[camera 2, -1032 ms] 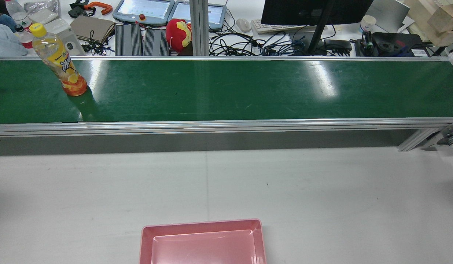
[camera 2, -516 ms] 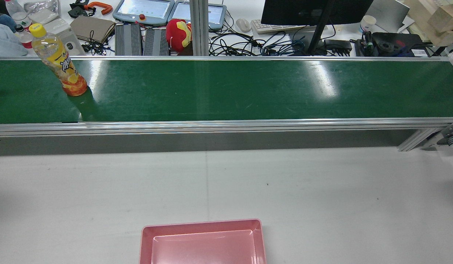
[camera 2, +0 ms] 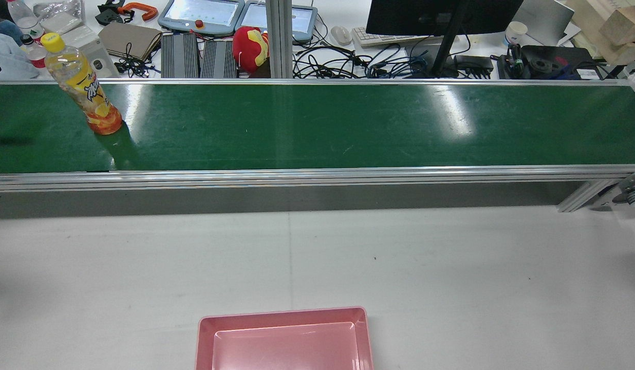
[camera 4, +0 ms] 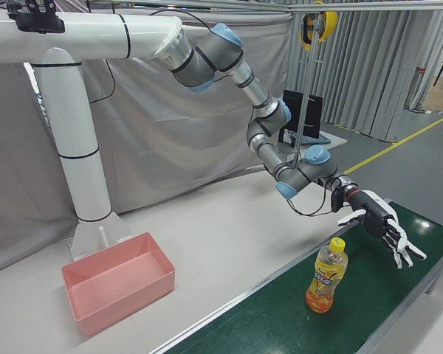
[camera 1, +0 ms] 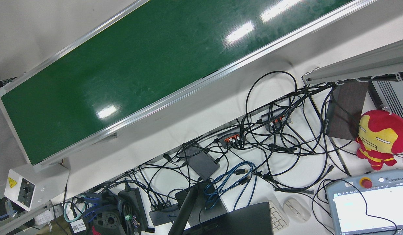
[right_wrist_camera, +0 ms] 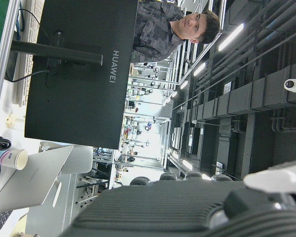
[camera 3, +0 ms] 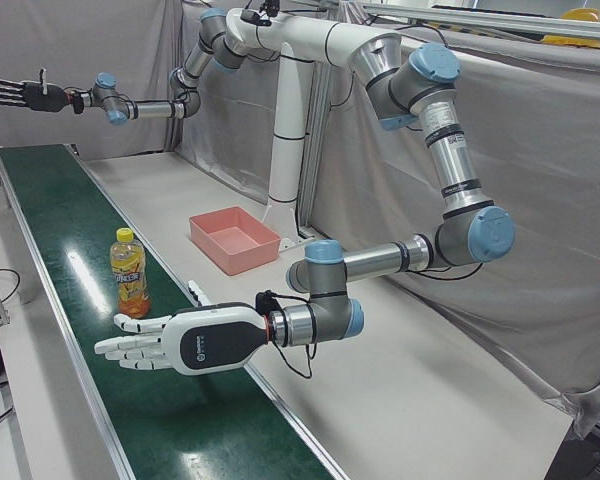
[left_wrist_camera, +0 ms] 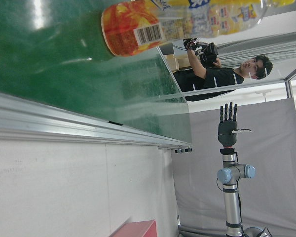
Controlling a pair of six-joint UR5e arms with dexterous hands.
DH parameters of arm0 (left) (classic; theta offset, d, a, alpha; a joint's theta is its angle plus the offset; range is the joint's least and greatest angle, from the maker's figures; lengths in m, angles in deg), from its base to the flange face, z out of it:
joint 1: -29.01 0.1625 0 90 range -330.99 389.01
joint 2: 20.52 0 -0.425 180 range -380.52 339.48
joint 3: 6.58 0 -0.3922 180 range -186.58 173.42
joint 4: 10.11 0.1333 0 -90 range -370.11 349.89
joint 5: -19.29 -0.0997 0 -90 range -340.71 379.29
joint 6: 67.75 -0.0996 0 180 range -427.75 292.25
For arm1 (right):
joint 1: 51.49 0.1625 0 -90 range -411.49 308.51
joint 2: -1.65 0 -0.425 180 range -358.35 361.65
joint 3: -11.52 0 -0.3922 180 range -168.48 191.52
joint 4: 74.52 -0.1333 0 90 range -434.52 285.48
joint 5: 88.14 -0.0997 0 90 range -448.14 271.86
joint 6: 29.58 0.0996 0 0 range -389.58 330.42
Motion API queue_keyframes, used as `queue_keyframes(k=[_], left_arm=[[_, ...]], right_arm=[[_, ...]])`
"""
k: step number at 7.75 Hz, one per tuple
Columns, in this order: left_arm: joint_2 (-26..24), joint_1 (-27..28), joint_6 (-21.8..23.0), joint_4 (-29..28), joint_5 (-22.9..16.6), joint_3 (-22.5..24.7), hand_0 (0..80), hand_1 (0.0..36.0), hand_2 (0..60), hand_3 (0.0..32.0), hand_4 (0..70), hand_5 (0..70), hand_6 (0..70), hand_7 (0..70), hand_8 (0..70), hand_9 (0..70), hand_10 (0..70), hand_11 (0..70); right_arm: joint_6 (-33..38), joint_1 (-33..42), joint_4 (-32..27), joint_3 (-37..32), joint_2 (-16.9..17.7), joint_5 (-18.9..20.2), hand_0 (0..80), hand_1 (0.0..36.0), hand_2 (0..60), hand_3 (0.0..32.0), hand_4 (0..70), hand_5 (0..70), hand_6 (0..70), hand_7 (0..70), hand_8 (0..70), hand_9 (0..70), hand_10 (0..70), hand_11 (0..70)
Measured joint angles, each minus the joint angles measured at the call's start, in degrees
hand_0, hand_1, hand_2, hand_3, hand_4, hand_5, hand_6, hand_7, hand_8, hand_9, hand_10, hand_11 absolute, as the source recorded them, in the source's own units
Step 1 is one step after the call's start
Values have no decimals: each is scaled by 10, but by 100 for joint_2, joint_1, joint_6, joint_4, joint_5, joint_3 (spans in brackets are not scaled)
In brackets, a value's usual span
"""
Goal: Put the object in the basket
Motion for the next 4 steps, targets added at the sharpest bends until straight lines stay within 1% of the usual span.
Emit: queue_keyframes(k=[1, 3, 4], left_arm=[[-2, 43, -32, 106, 6, 143, 592, 218, 2, 0, 33, 286, 0, 18, 88, 102, 99, 170], [-15, 142, -1, 148, 125, 394, 599, 230, 35, 0, 35, 289, 0, 21, 90, 105, 103, 176], [-18, 297, 19, 143, 425, 496, 599, 233, 49, 0, 46, 300, 0, 23, 89, 104, 94, 164]], right_arm=[[0, 0, 0, 0, 0, 0, 0, 0, 0, 0, 0, 0, 0, 0, 0, 0, 0, 0], [0, 0, 0, 0, -4, 0, 0, 0, 0, 0, 0, 0, 0, 0, 0, 0, 0, 0], [0, 0, 0, 0, -5, 0, 0, 0, 0, 0, 0, 0, 0, 0, 0, 0, 0, 0]])
